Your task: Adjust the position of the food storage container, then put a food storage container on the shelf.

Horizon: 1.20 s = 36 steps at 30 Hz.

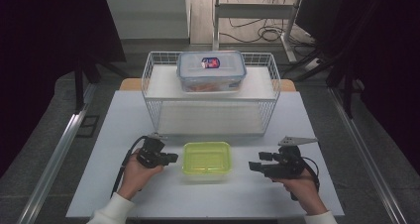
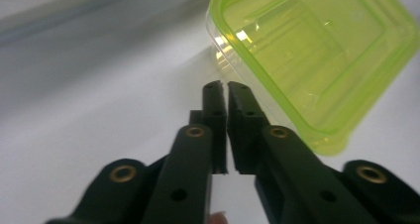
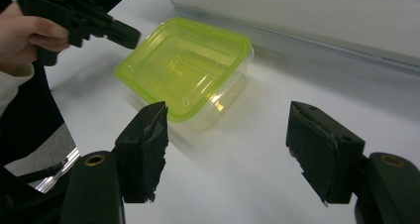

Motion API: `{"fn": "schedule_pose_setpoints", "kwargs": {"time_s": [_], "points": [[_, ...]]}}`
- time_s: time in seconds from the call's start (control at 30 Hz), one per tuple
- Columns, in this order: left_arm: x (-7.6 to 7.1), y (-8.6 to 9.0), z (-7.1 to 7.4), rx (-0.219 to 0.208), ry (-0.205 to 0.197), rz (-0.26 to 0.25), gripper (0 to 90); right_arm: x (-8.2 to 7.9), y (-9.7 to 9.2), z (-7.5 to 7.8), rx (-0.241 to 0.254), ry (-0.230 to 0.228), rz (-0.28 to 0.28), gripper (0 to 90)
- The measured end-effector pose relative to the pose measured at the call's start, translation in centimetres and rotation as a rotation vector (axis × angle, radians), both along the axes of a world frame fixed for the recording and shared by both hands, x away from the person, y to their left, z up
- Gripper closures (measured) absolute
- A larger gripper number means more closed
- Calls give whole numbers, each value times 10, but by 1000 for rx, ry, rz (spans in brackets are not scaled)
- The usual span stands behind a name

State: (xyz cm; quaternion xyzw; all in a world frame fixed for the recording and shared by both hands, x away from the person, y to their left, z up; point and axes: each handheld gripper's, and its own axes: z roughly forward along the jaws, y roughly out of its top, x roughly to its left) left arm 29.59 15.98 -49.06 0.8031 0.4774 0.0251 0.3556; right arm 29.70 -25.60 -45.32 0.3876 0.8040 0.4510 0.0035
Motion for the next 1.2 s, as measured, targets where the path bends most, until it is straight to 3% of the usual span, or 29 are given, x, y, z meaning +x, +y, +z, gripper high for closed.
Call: {"fn": "schedule_pose_setpoints", "kwargs": {"time_s": [0.17,0.23,0.4,0.8,0.93,1.2], "points": [[-17,8,10,-3,-41,32,416,2,-1,-4,-18,3,-13,319],[-22,11,15,-17,-54,45,316,2,0,-5,-22,5,-14,316],[-27,18,20,-64,-53,52,252,2,2,-7,-29,10,-9,308],[-27,15,22,-80,-38,65,199,3,4,-10,-38,16,-1,301],[-26,14,20,-74,-30,94,180,3,6,-11,-44,19,0,287],[-18,10,15,-94,-6,100,170,5,14,-13,-51,24,-4,268]]}}
